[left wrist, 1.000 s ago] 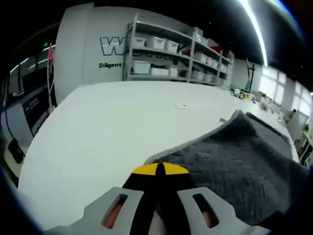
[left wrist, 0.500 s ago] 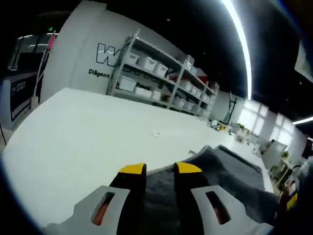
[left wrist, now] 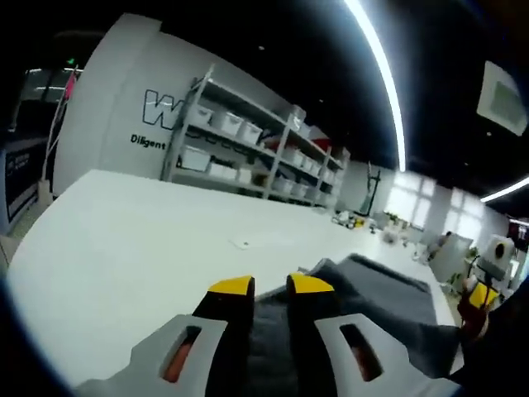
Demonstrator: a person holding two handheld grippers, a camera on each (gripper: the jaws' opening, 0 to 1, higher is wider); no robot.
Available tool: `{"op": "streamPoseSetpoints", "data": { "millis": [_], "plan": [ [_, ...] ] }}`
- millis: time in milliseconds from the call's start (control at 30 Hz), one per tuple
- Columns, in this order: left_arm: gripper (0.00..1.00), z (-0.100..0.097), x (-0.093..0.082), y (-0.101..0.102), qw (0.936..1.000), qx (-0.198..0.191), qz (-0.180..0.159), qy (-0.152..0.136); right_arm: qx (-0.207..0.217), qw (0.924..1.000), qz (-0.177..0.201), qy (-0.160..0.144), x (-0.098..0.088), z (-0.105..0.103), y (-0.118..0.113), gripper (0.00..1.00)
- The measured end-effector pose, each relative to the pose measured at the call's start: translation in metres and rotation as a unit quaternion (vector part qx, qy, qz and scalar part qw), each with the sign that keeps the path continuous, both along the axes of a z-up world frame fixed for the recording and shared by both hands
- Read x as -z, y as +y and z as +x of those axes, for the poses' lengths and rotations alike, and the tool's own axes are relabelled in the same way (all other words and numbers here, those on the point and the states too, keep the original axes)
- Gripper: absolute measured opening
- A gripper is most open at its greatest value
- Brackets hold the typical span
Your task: Open the folded towel by lifting each exposed corner and separating the folded layers until the towel lies flat within the target outline without major curled edges
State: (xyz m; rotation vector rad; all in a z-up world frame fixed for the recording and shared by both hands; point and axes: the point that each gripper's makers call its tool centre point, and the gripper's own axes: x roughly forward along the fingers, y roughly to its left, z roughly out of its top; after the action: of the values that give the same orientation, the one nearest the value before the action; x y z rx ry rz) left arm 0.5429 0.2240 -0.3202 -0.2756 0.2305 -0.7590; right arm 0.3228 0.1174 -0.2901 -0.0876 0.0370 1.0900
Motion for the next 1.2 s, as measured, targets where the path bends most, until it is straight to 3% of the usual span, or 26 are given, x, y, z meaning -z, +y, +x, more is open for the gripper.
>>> {"op": "streamPoseSetpoints", "data": {
  "millis": [67,200,233,267,400,500,567,633,767,933,967,1033,1100,1200],
  "plan": [
    [0.04,0.002,-0.003,0.001,1.0000,0.004,-0.005,0.002,0.008,0.9999,-0.010,0.002,-0.001,0.003,-0.012,0.00],
    [0.03,-0.006,-0.008,-0.007,0.9995,0.025,-0.016,0.006,0.016,0.9998,-0.006,0.003,-0.010,0.008,-0.040,0.00],
    [0.03,-0.009,-0.013,-0.012,0.9991,0.033,-0.020,-0.016,0.000,0.9994,0.007,0.033,-0.011,0.004,-0.047,0.00],
    [0.04,-0.010,-0.016,-0.014,0.9988,0.031,-0.023,-0.030,-0.006,0.9991,0.016,0.039,-0.014,0.004,-0.051,0.00],
    [0.09,-0.007,-0.017,-0.022,0.9991,0.028,-0.005,-0.030,0.024,0.9989,0.039,0.014,-0.024,0.017,-0.081,0.00],
    [0.19,-0.006,-0.020,-0.026,0.9989,0.020,0.011,-0.040,0.033,0.9993,0.009,-0.012,-0.023,0.022,-0.097,0.00],
    [0.22,-0.006,-0.023,-0.027,0.9989,0.020,0.013,-0.040,0.049,0.9975,-0.002,-0.051,-0.028,0.027,-0.109,0.00],
    [0.28,-0.007,-0.027,-0.027,0.9987,0.022,0.010,-0.046,0.052,0.9976,-0.005,-0.046,-0.027,0.028,-0.117,0.00],
    [0.37,-0.009,-0.039,-0.027,0.9971,0.009,0.018,-0.074,0.065,0.9959,-0.002,-0.064,-0.034,0.033,-0.132,0.00],
    [0.53,-0.021,-0.045,-0.038,0.9972,0.017,0.007,-0.072,0.082,0.9939,-0.003,-0.074,-0.040,0.039,-0.153,0.02],
    [0.55,-0.023,-0.045,-0.040,0.9971,0.017,0.010,-0.074,0.090,0.9934,-0.014,-0.070,-0.036,0.042,-0.158,0.09],
    [0.63,-0.028,-0.040,-0.043,0.9978,0.023,0.015,-0.061,0.113,0.9899,-0.051,-0.069,-0.026,0.048,-0.170,0.11],
    [0.73,-0.031,-0.036,-0.045,0.9983,0.025,0.016,-0.051,0.120,0.9884,-0.051,-0.078,-0.025,0.049,-0.177,0.11],
    [0.79,-0.039,-0.030,-0.045,0.9981,0.022,0.030,-0.049,0.129,0.9868,-0.064,-0.074,-0.017,0.052,-0.187,0.15]
  ]
}}
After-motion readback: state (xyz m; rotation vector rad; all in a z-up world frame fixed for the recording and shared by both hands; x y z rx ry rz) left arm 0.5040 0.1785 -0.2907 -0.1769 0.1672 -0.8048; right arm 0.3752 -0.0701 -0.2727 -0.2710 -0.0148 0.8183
